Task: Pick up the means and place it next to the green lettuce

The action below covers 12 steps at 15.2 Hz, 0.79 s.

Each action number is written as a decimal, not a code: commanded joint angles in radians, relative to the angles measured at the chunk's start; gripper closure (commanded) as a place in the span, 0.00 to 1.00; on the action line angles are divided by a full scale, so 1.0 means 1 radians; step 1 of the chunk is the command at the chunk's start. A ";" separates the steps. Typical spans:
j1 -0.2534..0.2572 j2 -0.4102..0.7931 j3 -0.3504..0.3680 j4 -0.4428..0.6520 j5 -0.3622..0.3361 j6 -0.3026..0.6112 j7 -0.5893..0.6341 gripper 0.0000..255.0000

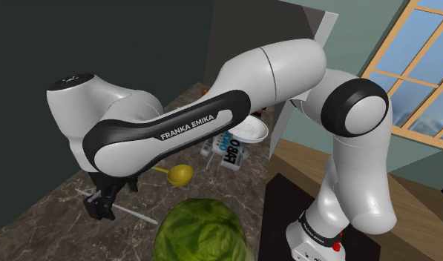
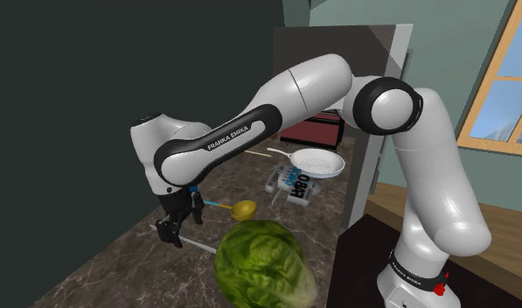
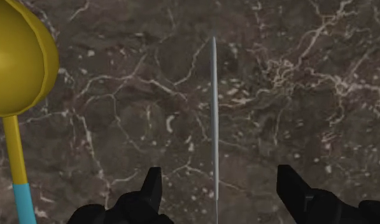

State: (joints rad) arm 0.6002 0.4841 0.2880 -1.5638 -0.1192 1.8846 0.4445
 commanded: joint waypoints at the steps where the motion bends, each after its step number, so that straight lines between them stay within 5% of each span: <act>1: 0.000 0.000 0.000 0.000 0.000 0.000 0.000 0.00; 6: 0.006 -0.009 0.004 0.115 0.006 -0.123 -0.005 0.00; 12: 0.006 -0.009 0.004 0.115 0.006 -0.123 -0.005 0.00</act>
State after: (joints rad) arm 0.6057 0.4752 0.2917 -1.4490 -0.1134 1.7620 0.4390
